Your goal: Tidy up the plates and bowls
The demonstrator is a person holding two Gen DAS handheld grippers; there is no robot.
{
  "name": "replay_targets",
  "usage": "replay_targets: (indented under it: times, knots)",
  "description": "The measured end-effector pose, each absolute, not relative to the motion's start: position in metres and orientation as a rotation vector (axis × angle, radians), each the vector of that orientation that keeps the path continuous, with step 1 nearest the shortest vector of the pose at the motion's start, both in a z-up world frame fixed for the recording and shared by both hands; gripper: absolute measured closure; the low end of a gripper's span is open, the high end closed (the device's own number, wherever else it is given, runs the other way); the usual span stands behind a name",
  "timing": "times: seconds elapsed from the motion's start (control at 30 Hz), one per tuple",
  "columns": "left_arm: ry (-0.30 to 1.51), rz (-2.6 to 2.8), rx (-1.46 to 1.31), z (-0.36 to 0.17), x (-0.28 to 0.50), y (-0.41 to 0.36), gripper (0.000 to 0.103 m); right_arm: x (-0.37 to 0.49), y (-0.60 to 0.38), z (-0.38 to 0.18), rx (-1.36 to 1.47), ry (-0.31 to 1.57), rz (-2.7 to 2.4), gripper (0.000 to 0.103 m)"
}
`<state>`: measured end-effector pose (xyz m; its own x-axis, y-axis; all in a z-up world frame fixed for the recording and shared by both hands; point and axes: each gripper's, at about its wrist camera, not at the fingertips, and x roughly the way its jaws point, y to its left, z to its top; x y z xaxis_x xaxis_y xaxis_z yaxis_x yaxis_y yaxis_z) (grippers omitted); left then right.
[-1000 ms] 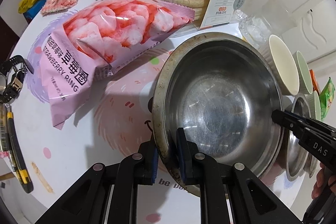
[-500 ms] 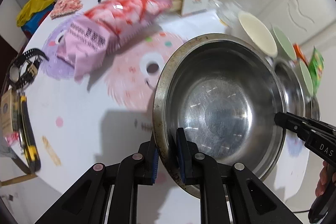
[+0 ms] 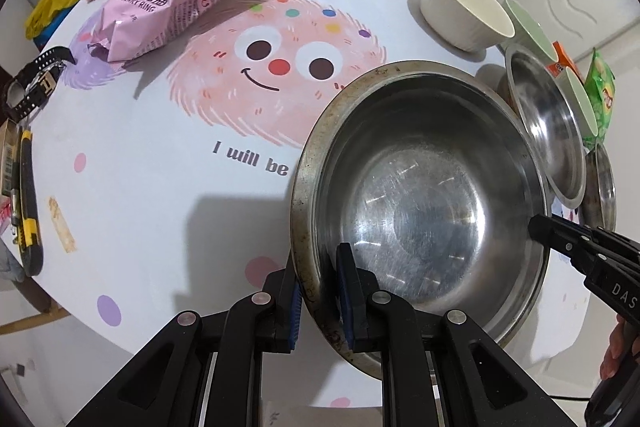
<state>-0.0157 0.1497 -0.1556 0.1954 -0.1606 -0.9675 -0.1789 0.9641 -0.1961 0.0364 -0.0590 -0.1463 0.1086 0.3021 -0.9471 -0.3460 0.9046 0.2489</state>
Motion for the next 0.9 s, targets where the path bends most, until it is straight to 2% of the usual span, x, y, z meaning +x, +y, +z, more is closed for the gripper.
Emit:
replay_targets:
  times: [0.3,0.4,0.5,0.57,0.63,0.67,0.73,0.77,0.83,0.87,0.9]
  knots:
    - [1.372,0.021,-0.254,-0.159,-0.015,0.144,0.087,0.036,-0.065,-0.154,-0.037,1.384,0.484,0.088]
    - [1.369,0.044,-0.204,-0.157,-0.015,0.139,0.08,0.036,-0.065,-0.154,-0.032,1.377,0.483,0.088]
    - [1.352,0.07,-0.152,-0.152,-0.019,0.14,0.066,0.034,-0.067,-0.15,-0.036,1.36,0.488,0.086]
    - [1.341,0.092,-0.129,-0.148,-0.021,0.142,0.052,0.032,-0.068,-0.146,-0.029,1.356,0.493,0.079]
    - [1.325,0.126,-0.107,-0.142,-0.025,0.147,0.033,0.029,-0.072,-0.141,-0.025,1.343,0.491,0.066]
    - [1.312,0.142,-0.104,-0.138,-0.027,0.149,0.029,0.027,-0.074,-0.139,-0.024,1.338,0.487,0.061]
    - [1.282,0.148,-0.131,-0.128,-0.031,0.154,0.025,0.023,-0.081,-0.133,-0.016,1.331,0.483,0.039]
    - [1.276,0.149,-0.137,-0.125,-0.032,0.155,0.02,0.022,-0.085,-0.131,-0.005,1.327,0.487,0.038]
    - [1.258,0.147,-0.141,-0.115,-0.032,0.154,0.017,0.017,-0.094,-0.121,0.011,1.305,0.488,0.034]
    - [1.251,0.141,-0.142,-0.111,-0.029,0.152,0.016,0.016,-0.098,-0.117,0.014,1.295,0.486,0.03]
    - [1.235,0.126,-0.145,-0.104,-0.027,0.148,0.015,0.014,-0.105,-0.111,0.029,1.275,0.482,0.019]
